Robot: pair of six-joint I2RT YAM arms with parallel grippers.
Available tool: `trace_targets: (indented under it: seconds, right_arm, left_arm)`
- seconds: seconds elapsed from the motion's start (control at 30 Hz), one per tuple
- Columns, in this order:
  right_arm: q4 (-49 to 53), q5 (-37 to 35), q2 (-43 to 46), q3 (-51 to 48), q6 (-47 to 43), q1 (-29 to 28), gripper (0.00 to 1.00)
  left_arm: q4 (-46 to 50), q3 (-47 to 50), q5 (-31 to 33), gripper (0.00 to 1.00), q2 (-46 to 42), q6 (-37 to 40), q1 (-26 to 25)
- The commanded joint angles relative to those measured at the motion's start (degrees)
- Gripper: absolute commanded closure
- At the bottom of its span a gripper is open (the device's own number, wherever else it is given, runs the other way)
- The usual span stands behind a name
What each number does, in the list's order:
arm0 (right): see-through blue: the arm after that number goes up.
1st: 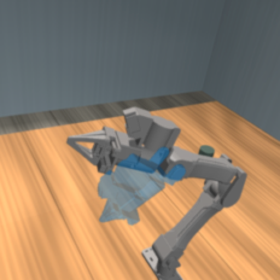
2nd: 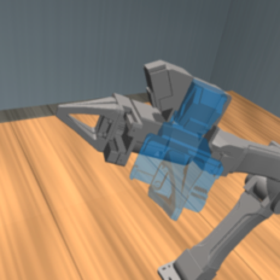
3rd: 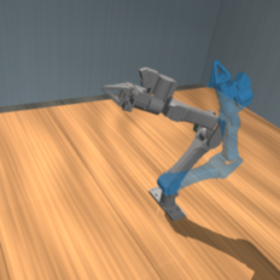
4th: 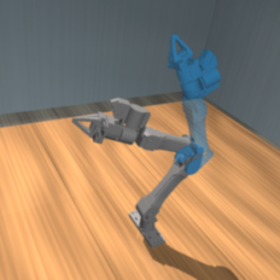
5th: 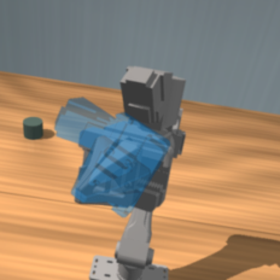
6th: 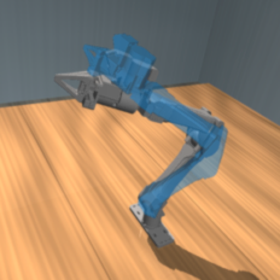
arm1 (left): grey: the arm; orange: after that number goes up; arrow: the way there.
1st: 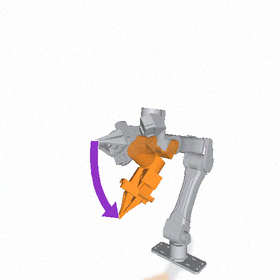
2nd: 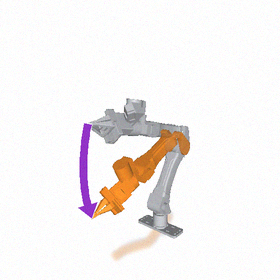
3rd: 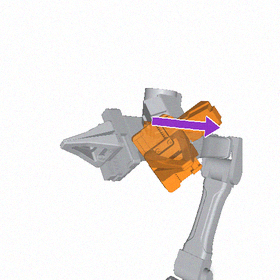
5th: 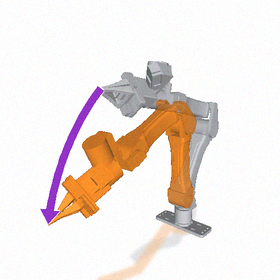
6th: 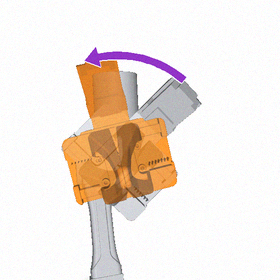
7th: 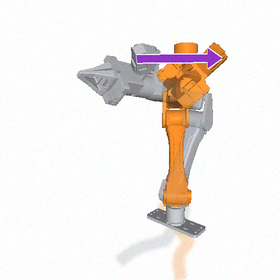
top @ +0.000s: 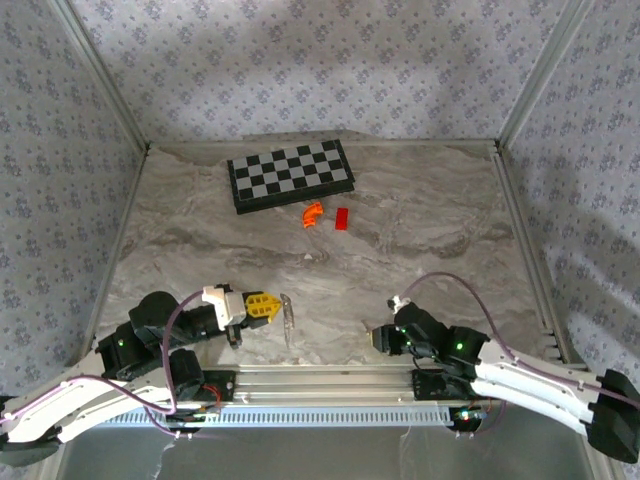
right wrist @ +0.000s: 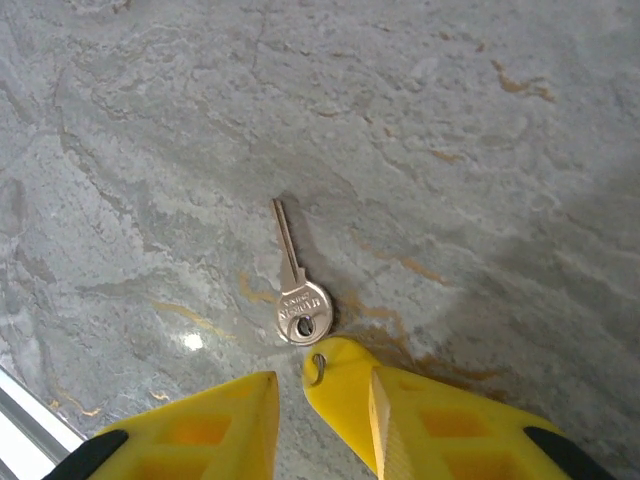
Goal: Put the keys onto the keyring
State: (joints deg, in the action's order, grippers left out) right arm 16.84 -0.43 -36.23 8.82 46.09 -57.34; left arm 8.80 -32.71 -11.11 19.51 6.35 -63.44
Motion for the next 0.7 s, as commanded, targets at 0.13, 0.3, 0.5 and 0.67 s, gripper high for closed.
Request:
trace_targets:
  seconds: [0.13,0.3,0.5,0.67]
  right_arm:
    - [-2.9,0.3,-2.0,0.5,-2.4,0.6,0.71]
    - [-4.4,0.5,-2.3,0.3,-2.8,1.1,0.71]
    - [-5.8,0.8,-2.1,0.3,-3.9,1.3,0.71]
    - [-1.7,-0.7,0.4,2.0,-5.2,0.1,0.69]
  left_arm:
    - [-3.4,-0.4,-0.9,1.0,-0.5,-0.6,-0.4]
    - [-3.7,-0.2,-0.9,1.0,-0.6,-0.7,-0.4]
    - [-3.7,-0.2,-0.8,1.0,-0.6,-0.6,-0.4]
    - [-3.6,-0.2,-0.7,1.0,-0.7,-0.7,-0.4]
